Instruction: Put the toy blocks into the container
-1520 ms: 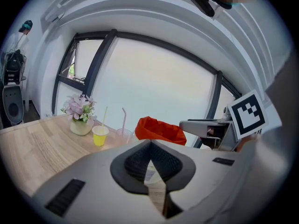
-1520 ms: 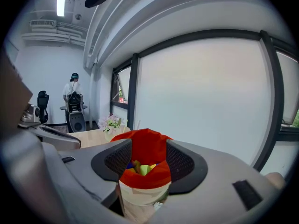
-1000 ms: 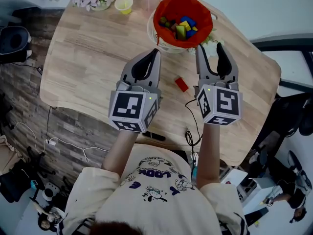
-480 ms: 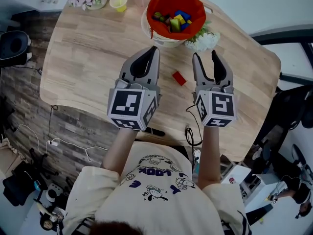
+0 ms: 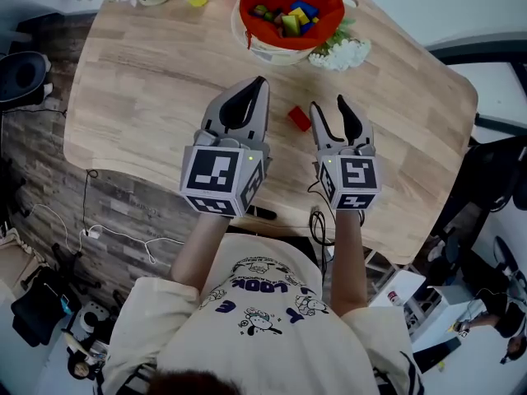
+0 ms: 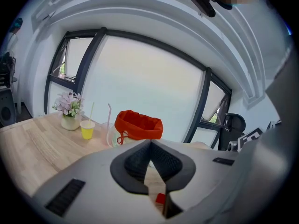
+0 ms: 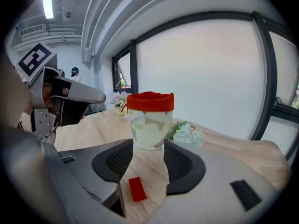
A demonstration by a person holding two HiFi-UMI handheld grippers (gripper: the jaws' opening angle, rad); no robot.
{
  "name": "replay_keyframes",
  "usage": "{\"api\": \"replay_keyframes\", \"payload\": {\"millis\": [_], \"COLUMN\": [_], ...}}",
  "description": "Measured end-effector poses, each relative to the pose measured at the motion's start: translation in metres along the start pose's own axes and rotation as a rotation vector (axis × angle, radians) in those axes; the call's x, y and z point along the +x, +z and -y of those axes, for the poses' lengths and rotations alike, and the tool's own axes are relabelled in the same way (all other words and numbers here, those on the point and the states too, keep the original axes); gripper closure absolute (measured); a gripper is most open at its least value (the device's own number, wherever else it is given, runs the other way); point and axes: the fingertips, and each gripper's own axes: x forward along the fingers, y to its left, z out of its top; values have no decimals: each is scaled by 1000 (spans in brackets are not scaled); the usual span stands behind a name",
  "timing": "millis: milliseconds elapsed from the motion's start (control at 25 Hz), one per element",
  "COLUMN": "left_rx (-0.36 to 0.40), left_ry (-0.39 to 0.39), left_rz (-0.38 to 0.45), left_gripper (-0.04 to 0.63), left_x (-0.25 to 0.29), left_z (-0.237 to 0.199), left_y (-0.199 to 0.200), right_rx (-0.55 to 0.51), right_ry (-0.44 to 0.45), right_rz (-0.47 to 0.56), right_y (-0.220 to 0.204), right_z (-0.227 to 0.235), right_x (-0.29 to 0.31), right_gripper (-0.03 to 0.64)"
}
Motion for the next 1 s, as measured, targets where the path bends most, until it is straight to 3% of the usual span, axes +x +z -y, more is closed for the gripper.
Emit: {"api": "replay_keyframes", "payload": {"millis": [440, 1000], "left_rx": [-9, -34], "left_ry": [16, 47], "left_rz": [-46, -87], "left_gripper": [565, 565], "left_x": [-2, 1], "left_z": [-2, -14], "left_y": [-23, -46], "right_rx": [-24, -37], "right_ry": [56, 115], "right_rz": [-116, -187], "right_y": [-56, -87], "right_z": [-13, -24], "right_x": [11, 26], "right_gripper": [411, 413]}}
